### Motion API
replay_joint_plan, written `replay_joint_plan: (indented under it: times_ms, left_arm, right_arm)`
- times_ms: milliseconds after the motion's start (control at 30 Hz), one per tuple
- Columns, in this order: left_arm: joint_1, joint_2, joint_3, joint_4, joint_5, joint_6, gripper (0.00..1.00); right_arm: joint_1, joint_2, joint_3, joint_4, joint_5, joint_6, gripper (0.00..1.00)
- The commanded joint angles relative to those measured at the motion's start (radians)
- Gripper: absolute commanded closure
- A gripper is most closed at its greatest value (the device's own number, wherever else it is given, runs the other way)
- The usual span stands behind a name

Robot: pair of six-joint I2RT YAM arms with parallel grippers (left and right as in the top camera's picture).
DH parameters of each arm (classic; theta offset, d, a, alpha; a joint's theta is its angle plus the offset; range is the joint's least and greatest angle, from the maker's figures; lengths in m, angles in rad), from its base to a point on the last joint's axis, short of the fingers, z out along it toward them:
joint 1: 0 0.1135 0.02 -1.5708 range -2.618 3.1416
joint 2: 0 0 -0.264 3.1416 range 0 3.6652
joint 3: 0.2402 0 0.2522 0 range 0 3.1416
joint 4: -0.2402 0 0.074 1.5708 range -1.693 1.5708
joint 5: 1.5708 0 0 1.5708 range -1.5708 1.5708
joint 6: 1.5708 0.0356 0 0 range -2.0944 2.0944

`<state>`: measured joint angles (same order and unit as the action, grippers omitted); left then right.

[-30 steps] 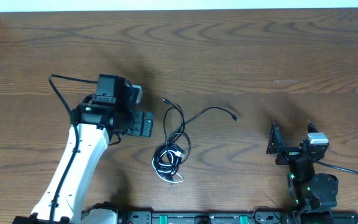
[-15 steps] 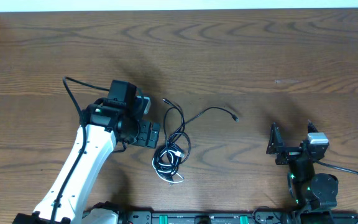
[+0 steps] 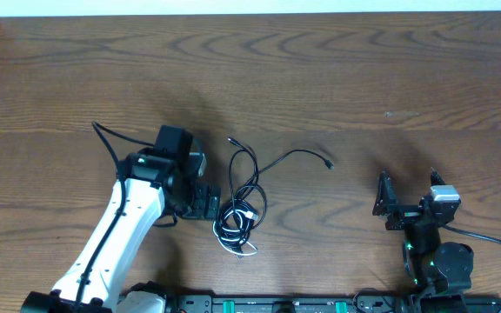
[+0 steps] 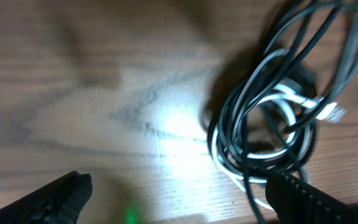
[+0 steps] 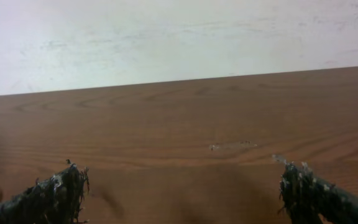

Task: Untangle cables
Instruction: 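Lower the left gripper onto the cable bundle and close on it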

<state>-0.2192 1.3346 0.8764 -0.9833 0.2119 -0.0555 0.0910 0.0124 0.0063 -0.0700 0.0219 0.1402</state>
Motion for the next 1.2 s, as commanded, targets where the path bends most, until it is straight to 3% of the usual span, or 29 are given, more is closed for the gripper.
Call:
replay_joint_plan:
  times_ms: [0,167,800,1167]
  left_arm:
    - [-0.002,0.01,-0.05,0.033,0.02,-0.01,0.09]
    - [-0.003,0.01,-0.074,0.077,0.073,-0.006,0.18]
    - [-0.141,0.012,-0.094,0.13,0.068,-0.034,0.18]
    - [-0.147,0.012,-0.15,0.155,0.064,-0.058,0.18]
  right_arm:
    - [0.002,-0.007,-0.001,-0.004,0.009,-0.014,0.01]
    - [0.002,-0.007,-0.001,-0.004,0.009,-0.014,0.01]
    - [0.002,-0.006,-0.001,-0.004,0.009,-0.014,0.01]
    - [0.002,-0.006,-0.001,-0.004,0.009,-0.014,0.01]
